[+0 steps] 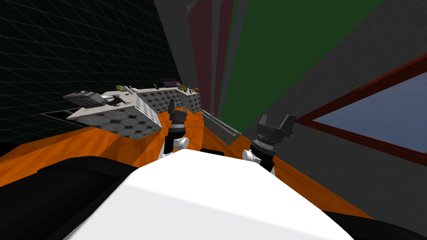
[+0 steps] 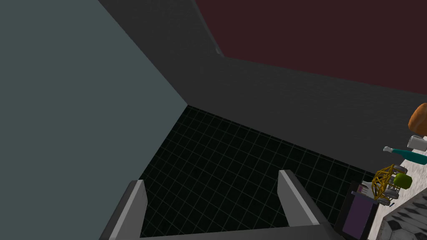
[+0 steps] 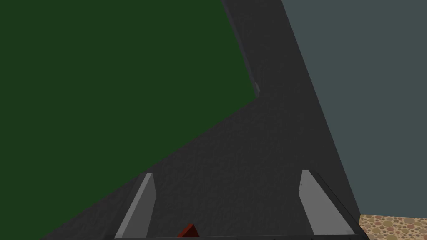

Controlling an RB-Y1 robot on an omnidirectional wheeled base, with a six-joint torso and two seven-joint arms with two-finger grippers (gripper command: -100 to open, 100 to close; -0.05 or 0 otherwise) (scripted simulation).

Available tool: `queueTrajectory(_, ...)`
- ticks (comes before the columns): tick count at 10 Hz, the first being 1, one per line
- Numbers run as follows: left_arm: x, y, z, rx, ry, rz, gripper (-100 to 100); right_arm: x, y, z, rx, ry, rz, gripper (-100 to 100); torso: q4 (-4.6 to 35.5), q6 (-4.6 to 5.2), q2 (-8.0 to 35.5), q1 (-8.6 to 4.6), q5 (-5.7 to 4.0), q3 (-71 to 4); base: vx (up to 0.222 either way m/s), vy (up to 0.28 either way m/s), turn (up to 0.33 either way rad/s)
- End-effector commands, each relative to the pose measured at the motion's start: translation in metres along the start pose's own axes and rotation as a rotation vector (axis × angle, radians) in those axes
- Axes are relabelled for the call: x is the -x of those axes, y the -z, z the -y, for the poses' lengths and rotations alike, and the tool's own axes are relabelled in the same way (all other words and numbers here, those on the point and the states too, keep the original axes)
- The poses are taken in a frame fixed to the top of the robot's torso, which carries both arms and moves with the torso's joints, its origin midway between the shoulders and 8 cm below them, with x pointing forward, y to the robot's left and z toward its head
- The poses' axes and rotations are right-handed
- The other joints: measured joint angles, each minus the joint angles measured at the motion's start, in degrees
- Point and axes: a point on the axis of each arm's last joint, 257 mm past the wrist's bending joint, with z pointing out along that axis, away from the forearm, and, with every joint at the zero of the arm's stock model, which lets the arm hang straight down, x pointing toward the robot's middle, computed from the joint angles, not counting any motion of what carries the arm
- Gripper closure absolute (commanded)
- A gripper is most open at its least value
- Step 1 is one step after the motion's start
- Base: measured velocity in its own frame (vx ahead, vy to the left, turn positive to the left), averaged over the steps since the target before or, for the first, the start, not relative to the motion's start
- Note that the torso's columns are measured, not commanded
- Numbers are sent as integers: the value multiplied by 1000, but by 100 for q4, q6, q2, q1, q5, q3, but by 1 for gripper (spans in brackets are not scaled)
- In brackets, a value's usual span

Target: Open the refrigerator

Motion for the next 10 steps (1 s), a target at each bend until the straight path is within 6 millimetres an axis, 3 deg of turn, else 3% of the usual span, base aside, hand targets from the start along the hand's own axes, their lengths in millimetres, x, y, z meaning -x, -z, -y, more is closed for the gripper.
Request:
queueTrajectory(1, 0, 0, 0, 0, 0, 0, 0, 0, 0, 0, 0, 0, 0, 0, 235, 0, 232, 0, 0, -467, 0, 0, 0)
queueTrajectory(9, 0, 0, 0, 0, 0, 0, 0, 0, 0, 0, 0, 0, 0, 0, 3537, 0, 3539, 0, 0, -7073, 0, 0, 0)
queueTrajectory(10, 0, 0, 0, 0, 0, 0, 0, -8, 0, 1, 0, 26, -52, -100, 3960, 0, 3962, 0, 0, -7919, 17, 11, -18)
